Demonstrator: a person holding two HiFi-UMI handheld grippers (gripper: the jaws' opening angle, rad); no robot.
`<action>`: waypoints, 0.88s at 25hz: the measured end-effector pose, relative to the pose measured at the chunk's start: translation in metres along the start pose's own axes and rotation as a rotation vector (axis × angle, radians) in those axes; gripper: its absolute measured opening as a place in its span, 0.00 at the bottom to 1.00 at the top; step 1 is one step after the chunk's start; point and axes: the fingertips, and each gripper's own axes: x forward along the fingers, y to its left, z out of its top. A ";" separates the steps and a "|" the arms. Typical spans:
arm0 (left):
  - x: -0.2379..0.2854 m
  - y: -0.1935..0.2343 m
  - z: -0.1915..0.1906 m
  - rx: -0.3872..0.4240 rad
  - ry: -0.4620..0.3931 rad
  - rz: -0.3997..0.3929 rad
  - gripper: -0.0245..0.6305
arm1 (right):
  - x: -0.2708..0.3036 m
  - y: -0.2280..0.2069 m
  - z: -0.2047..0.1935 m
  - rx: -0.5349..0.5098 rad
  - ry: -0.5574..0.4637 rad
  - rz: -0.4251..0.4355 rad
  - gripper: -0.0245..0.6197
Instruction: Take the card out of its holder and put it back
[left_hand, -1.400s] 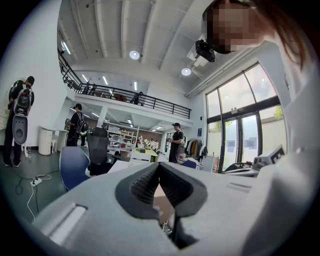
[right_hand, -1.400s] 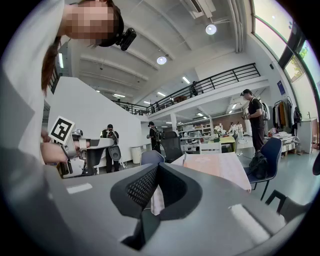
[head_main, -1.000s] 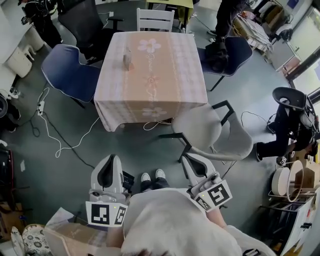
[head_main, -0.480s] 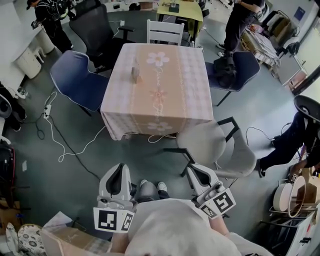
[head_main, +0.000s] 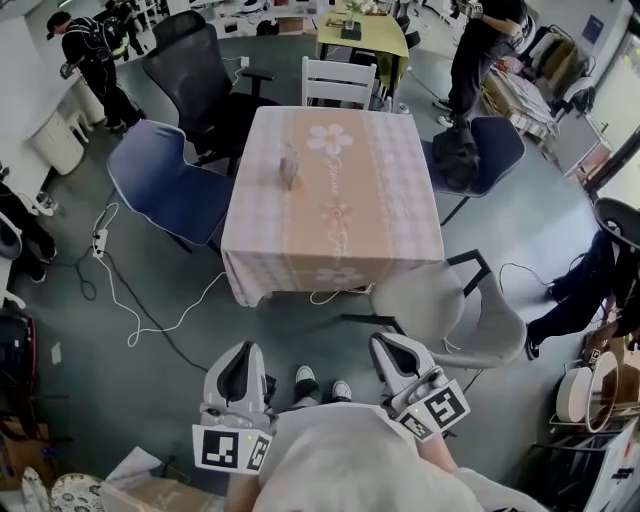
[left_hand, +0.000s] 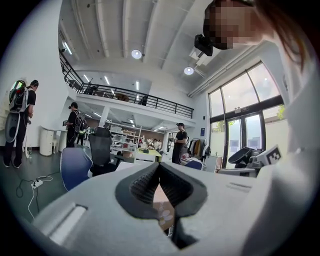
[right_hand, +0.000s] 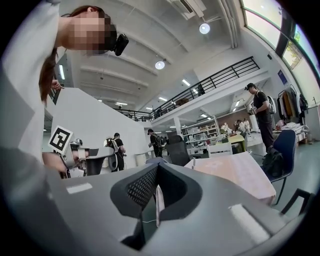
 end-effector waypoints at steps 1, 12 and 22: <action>0.001 0.006 0.001 0.003 0.003 -0.004 0.04 | 0.007 0.004 0.000 0.000 -0.001 -0.002 0.04; 0.010 0.039 0.000 -0.008 0.015 -0.083 0.04 | 0.038 0.024 -0.014 0.009 0.032 -0.062 0.04; 0.014 0.066 -0.009 -0.039 0.020 -0.018 0.04 | 0.064 0.019 -0.017 0.004 0.066 -0.036 0.04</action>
